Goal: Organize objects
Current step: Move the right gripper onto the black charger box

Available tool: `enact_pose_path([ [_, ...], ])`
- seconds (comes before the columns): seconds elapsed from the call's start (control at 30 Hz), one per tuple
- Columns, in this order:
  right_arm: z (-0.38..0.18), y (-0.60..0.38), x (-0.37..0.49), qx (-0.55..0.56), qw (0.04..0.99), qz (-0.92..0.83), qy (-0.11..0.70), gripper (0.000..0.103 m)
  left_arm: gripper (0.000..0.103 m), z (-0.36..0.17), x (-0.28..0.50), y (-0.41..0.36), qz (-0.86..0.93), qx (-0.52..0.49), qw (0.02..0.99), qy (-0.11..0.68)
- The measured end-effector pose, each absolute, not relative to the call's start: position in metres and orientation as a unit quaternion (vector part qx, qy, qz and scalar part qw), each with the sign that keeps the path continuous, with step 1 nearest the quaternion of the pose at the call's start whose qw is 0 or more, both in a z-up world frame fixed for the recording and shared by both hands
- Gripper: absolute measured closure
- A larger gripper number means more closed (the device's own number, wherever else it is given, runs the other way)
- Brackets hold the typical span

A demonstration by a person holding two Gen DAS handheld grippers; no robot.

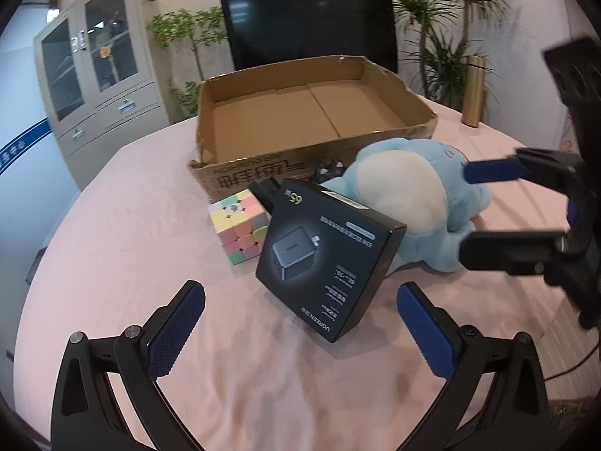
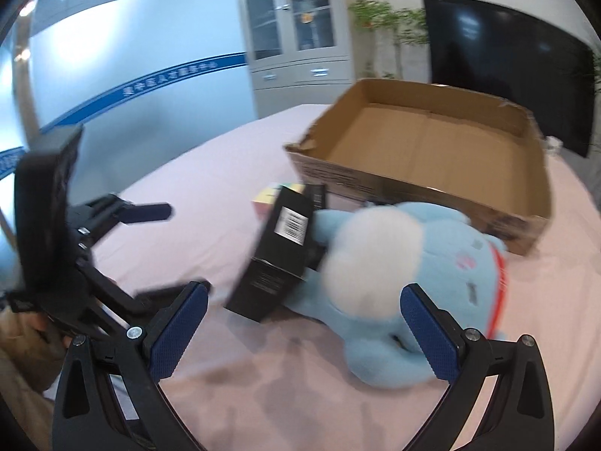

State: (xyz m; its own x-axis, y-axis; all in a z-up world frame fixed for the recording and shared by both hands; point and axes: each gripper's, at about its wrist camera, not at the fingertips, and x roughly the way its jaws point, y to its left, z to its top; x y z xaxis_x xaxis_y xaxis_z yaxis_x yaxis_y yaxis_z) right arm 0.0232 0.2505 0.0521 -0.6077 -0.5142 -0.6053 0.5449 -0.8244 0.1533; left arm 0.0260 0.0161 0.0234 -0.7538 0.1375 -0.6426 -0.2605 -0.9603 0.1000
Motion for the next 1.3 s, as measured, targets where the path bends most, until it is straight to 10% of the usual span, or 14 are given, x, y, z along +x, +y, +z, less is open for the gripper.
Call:
enact_pose_path([
  [0.4, 0.047, 0.224, -0.024, 0.389, 0.365, -0.846, -0.005, 0.000, 0.005, -0.006, -0.002, -0.011, 0.906, -0.372, 0.201, 0.009],
  [0.73, 0.034, 0.203, -0.051, 0.432, 0.375, -0.820, 0.026, 0.015, 0.031, -0.023, -0.003, 0.005, 0.893, -0.397, 0.206, 0.044],
  [1.3, 0.020, 0.187, -0.077, 0.460, 0.365, -0.809, 0.037, 0.021, 0.033, -0.028, -0.012, 0.008, 0.890, -0.407, 0.199, 0.054],
])
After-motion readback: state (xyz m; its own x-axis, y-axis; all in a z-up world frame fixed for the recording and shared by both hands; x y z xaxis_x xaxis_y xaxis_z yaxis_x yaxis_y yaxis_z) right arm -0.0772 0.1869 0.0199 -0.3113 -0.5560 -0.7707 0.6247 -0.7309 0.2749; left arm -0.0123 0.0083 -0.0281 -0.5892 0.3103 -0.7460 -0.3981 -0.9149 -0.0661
